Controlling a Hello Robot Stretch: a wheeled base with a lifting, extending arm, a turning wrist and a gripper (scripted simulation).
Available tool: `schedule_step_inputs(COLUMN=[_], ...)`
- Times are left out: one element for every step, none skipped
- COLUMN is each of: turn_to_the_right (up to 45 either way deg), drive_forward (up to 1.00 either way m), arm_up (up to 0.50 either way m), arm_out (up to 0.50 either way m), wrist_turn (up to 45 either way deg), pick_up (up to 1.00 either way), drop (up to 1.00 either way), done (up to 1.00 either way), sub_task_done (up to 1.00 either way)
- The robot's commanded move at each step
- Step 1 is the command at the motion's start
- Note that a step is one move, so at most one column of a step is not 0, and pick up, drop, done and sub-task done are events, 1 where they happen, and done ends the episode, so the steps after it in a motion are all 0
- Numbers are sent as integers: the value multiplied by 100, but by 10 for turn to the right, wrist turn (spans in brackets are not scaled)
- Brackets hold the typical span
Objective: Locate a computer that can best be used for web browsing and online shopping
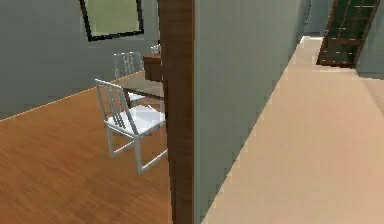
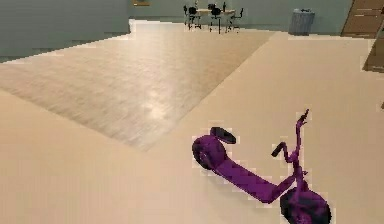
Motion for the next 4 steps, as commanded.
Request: schedule_step_inputs(turn_to_the_right=[0, -450, -90, 0], drive_forward=[10, 0, 0, 15], arm_up=[0, 0, 0, 0], arm_out=[0, 0, 0, 0], wrist_turn=[0, 0, 0, 0], pick_up=[0, 0, 0, 0], drop=[0, 0, 0, 0], done=[0, 0, 0, 0], sub_task_done=[0, 0, 0, 0])
